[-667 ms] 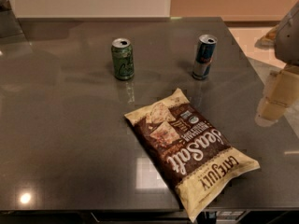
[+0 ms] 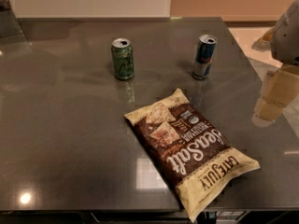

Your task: Move brown chip bag near green can

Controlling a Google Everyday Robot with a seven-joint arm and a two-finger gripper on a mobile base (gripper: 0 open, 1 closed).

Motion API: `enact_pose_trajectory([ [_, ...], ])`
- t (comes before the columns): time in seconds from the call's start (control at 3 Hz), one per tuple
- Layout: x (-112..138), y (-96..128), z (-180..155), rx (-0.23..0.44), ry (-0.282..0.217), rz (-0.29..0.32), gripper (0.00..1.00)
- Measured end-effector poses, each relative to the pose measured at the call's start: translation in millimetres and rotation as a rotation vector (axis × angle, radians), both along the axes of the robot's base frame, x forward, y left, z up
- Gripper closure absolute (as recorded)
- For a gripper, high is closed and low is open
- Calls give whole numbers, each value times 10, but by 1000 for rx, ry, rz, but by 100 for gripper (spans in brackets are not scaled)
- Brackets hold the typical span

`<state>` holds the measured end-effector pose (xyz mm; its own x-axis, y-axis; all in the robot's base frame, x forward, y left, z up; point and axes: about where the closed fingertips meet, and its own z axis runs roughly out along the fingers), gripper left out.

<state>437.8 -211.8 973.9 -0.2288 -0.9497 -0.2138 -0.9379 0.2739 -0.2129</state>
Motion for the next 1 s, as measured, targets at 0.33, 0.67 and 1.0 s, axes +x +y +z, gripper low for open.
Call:
enact_pose_trajectory([
  [0.33, -48, 128, -187, 41, 72, -14, 0],
  [0.67, -144, 234, -456, 53, 119, -55, 0],
  [1.0, -215, 304, -774, 40, 147, -122, 0],
])
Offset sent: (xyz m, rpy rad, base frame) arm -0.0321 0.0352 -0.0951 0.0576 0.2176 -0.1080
